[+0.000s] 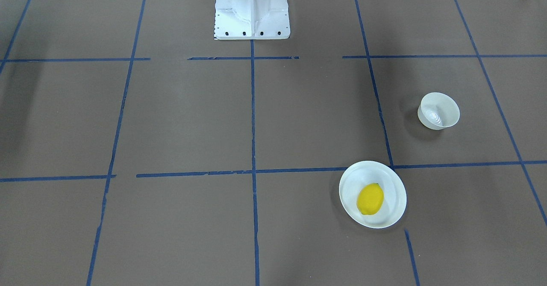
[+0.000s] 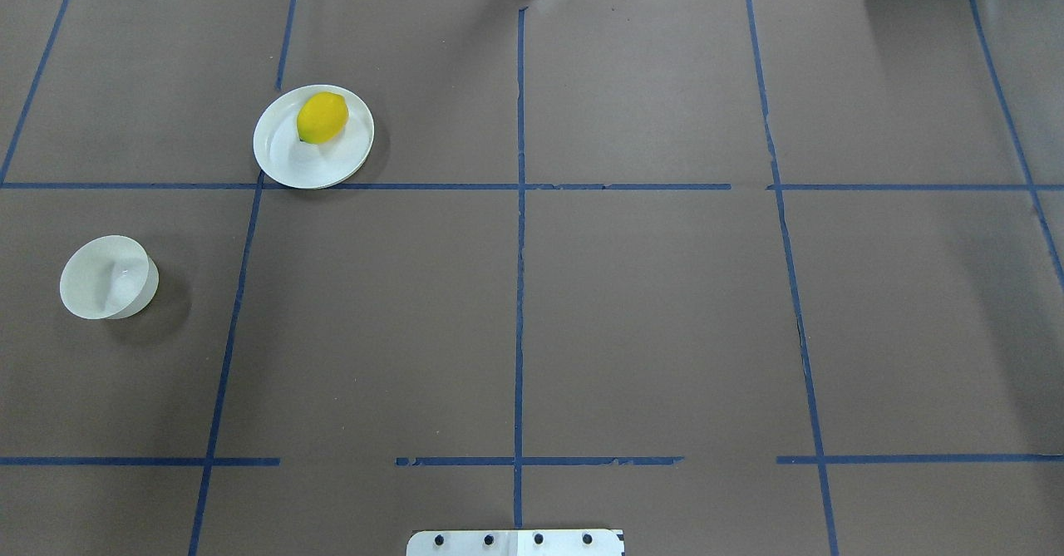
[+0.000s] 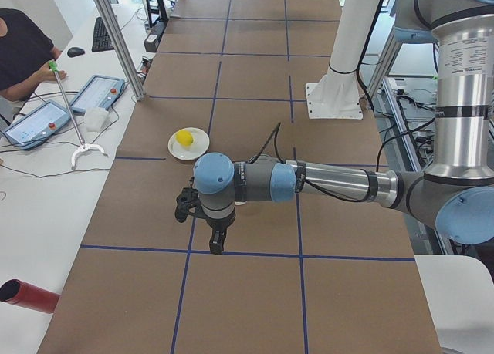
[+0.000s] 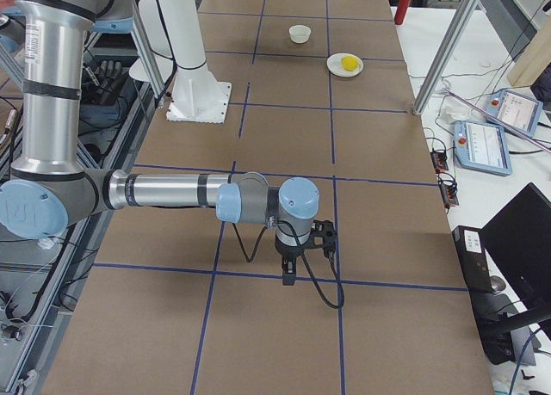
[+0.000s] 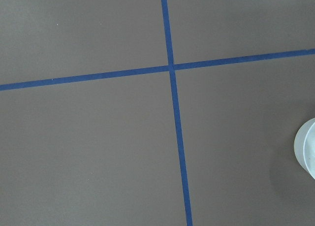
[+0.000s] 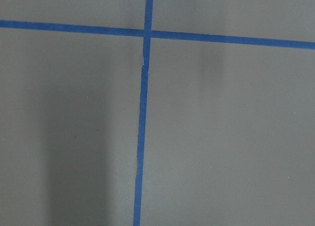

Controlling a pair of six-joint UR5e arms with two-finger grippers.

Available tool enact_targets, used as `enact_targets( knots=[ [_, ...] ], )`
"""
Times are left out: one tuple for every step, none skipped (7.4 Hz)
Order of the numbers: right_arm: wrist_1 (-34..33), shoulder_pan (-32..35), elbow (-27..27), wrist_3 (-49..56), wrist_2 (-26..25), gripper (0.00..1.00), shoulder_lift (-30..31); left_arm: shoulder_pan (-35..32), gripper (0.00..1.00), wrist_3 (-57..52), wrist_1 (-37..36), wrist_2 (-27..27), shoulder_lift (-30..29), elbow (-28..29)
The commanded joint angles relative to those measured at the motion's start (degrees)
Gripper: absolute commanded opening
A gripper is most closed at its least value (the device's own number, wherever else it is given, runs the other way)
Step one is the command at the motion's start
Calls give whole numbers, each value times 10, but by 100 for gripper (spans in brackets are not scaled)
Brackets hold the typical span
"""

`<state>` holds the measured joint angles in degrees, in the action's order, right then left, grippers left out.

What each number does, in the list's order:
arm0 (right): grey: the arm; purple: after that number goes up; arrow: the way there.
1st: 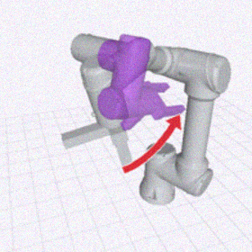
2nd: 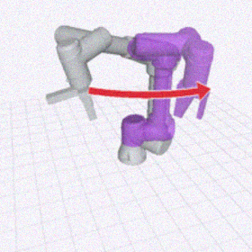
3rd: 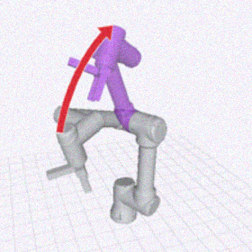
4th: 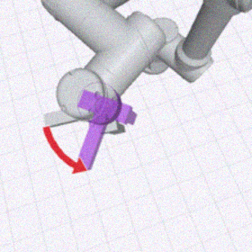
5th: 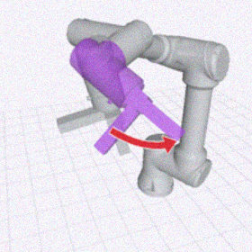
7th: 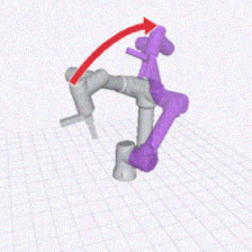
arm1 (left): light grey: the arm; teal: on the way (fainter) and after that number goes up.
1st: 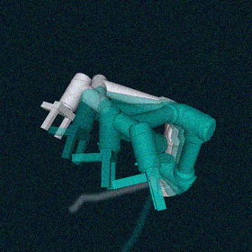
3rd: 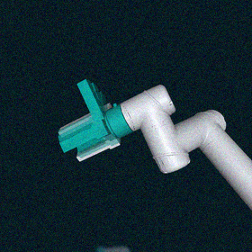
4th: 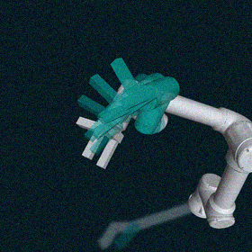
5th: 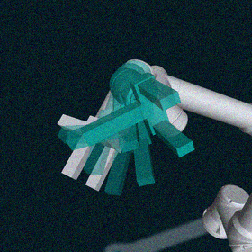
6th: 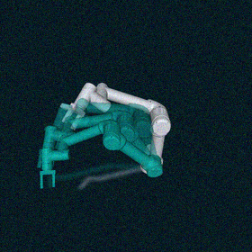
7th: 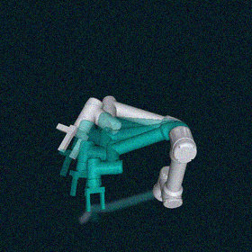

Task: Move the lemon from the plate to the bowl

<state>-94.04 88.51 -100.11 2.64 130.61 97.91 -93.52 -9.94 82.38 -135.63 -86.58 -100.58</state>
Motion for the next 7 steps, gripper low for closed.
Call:
enact_targets(
  knots=[
    [0, 0, 1, 0, 0, 100, 0, 0, 100, -3, 6, -4, -4, -4],
    [0, 0, 0, 0, 0, 100, 0, 1, 100, 1, 8, 22, 0, -8],
    [0, 0, 0, 0, 0, 100, 0, 4, 100, 6, 12, 29, -2, -4],
    [0, 0, 0, 0, 0, 100, 0, 4, 100, 5, 32, 24, -1, -2],
    [0, 0, 0, 0, 0, 100, 0, 15, 100, 16, 89, 2, -1, -7],
    [0, 0, 0, 0, 0, 100, 0, 40, 100, 79, 109, -53, -3, -8],
    [0, 0, 0, 0, 0, 100, 0, 87, 100, 146, 166, -55, -23, -8]
  ],
)
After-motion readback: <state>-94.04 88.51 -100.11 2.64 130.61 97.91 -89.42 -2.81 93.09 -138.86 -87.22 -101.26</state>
